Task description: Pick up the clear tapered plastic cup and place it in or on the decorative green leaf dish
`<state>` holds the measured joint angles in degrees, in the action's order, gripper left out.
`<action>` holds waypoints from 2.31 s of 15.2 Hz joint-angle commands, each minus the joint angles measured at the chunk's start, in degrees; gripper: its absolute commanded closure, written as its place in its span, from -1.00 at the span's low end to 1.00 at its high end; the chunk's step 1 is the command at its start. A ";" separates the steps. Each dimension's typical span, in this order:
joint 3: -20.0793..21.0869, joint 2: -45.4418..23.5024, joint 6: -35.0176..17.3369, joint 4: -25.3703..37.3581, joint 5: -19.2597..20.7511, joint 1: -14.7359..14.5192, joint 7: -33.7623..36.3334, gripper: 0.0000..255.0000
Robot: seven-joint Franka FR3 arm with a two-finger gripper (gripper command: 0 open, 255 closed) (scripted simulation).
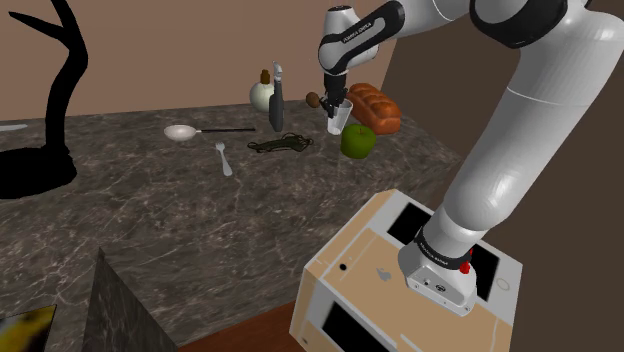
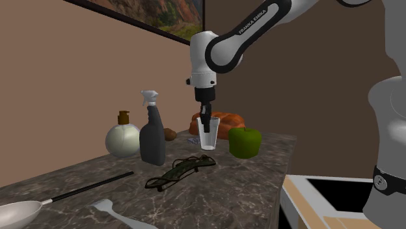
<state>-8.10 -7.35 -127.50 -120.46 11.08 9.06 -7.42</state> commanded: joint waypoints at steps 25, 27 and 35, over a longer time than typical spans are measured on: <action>0.28 6.09 15.19 9.21 -0.65 -0.37 -2.20 1.00; 0.31 6.40 16.66 10.38 -0.71 -0.40 -2.41 1.00; 5.72 7.68 20.71 11.36 -0.97 -5.86 7.83 1.00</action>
<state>-2.98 0.43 -107.41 -109.62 10.17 3.80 -0.76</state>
